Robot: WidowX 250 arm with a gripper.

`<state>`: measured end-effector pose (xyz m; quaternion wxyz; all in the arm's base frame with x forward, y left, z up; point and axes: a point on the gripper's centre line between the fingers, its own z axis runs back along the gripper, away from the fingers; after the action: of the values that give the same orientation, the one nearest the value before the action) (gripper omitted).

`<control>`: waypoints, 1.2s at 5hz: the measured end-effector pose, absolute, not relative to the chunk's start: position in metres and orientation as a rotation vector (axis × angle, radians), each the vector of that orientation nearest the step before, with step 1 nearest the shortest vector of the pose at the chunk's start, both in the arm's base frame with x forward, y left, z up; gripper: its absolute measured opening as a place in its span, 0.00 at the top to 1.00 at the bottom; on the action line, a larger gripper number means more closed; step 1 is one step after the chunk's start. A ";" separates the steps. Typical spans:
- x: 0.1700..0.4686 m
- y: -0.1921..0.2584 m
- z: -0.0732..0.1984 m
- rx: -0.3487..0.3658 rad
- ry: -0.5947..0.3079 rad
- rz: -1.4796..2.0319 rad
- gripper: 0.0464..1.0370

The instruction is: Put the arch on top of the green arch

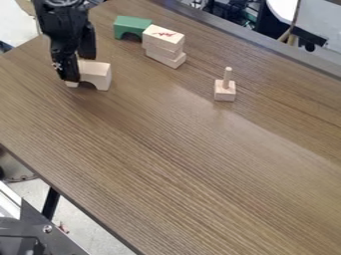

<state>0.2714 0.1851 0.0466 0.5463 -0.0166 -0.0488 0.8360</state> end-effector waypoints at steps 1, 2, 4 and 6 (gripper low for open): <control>0.271 0.185 0.044 -0.043 -0.101 2.031 0.08; 0.272 0.185 0.044 -0.053 -0.112 2.059 0.36; 0.292 0.181 0.062 -0.130 -0.164 2.017 0.49; 0.332 0.185 0.104 -0.257 -0.266 1.899 0.49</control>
<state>0.3321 0.1853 0.1037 0.5675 -0.1094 -0.1131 0.8082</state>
